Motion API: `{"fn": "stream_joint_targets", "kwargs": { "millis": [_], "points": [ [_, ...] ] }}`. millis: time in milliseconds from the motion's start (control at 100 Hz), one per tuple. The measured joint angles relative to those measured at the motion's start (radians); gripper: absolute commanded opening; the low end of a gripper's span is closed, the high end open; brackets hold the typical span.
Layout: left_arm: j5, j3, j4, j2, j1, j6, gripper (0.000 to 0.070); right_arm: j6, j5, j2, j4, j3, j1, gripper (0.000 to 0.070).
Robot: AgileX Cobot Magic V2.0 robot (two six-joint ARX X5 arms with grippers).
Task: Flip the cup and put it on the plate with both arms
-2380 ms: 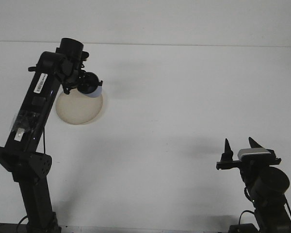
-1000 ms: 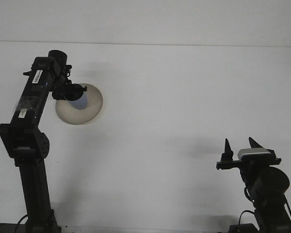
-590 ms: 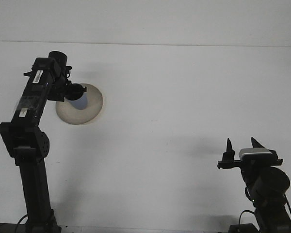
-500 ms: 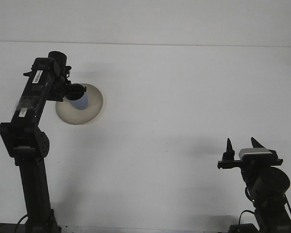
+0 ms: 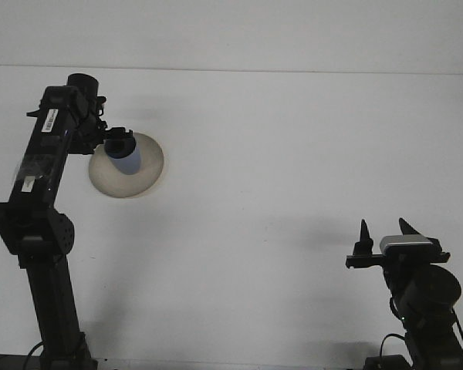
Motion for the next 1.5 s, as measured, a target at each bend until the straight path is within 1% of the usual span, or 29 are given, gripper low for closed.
{"fn": "stream_joint_targets", "kwargs": {
  "millis": [370, 520, 610, 790, 910, 1050, 1190, 1500],
  "points": [
    [0.001, 0.0, -0.036, -0.238, 0.009, -0.005, 0.0432, 0.0, 0.0, 0.0, 0.0, 0.0, 0.0, 0.0511],
    [0.043, 0.0, -0.043, -0.352, -0.006, -0.011, 0.0428, 0.0, 0.0, 0.0, 0.0, 0.0, 0.0, 0.0511],
    [0.046, -0.002, -0.043, -0.413, -0.023, -0.011, 0.0428, 0.0, 0.0, 0.0, 0.0, 0.0, 0.0, 0.0511],
    [0.046, -0.102, -0.034, -0.536, -0.061, -0.011, 0.0428, 0.0, 0.0, 0.0, 0.0, 0.0, 0.0, 0.0511],
    [0.046, -0.245, 0.042, -0.649, -0.092, -0.011, 0.0428, 0.0, 0.0, 0.0, 0.0, 0.0, 0.0, 0.0511],
    [0.046, -0.493, 0.175, -0.845, -0.115, -0.014, 0.0428, 0.0, 0.0, 0.0, 0.0, 0.0, 0.0, 0.0511],
    [0.046, -0.78, 0.338, -1.061, -0.118, -0.026, 0.0428, 0.0, 0.0, 0.0, 0.0, 0.0, 0.0, 0.0511],
    [0.046, -1.365, 0.741, -1.499, -0.119, -0.02, 0.0428, 0.0, 0.0, 0.0, 0.0, 0.0, 0.0, 0.0511]
  ]
}}
